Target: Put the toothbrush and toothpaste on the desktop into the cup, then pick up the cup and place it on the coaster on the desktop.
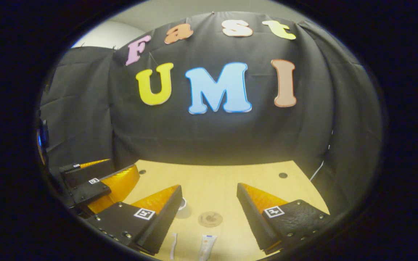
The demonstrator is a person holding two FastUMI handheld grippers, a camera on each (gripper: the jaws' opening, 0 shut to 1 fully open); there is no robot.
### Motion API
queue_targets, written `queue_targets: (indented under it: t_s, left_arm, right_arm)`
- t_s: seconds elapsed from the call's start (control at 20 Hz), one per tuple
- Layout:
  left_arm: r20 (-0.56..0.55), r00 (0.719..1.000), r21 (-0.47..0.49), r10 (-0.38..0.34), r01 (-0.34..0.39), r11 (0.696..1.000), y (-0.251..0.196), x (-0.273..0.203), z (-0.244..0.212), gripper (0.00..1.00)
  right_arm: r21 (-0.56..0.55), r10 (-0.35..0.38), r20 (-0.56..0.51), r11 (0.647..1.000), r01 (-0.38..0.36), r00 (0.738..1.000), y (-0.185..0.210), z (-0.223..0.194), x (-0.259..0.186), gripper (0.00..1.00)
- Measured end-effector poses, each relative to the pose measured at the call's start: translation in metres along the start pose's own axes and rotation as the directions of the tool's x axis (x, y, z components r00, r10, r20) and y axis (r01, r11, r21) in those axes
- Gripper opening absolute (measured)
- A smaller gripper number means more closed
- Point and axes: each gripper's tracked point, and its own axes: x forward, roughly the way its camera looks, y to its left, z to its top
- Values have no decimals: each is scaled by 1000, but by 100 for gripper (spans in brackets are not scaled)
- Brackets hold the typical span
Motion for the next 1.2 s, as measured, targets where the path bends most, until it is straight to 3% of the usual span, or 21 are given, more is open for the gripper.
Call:
queue_targets:
  t_s: [0.2,0.25,0.3,0.35,0.5,0.6,0.65,0.85,1.0,1.2]
  left_arm:
    - [-136,991,14,-11,13,1000,-4,6,-67,100]
    - [-168,986,12,-16,18,1000,-5,7,-84,96]
    - [-198,980,11,-18,20,1000,-5,6,-100,100]
    - [-230,973,12,-19,22,1000,-5,8,-116,92]
    - [-322,946,6,-20,23,1000,-3,9,-163,100]
    - [-379,925,-1,-18,19,1000,-2,6,-190,100]
    - [-406,914,-1,-18,19,1000,-4,5,-203,96]
    - [-513,858,-8,-21,19,1000,-7,1,-253,100]
    - [-614,789,-18,-20,11,1000,-9,-10,-291,100]
    - [-685,728,-31,-24,3,1000,-9,-23,-324,94]
  right_arm:
    - [-9,-15,-120,1000,14,993,-4,-54,12,93]
    - [-6,-17,-154,1000,16,988,-4,-69,15,93]
    - [-1,-19,-192,1000,19,981,-4,-83,16,93]
    - [7,-21,-232,1000,23,972,-5,-99,18,93]
    - [38,-25,-348,998,41,937,-7,-141,24,93]
    - [45,-29,-415,998,52,910,-8,-167,26,93]
    - [49,-24,-442,997,51,897,-8,-181,22,94]
    - [43,-11,-549,998,41,836,-2,-222,17,94]
    - [45,-8,-609,998,45,793,2,-246,14,94]
    - [30,-3,-668,999,31,744,0,-273,11,93]
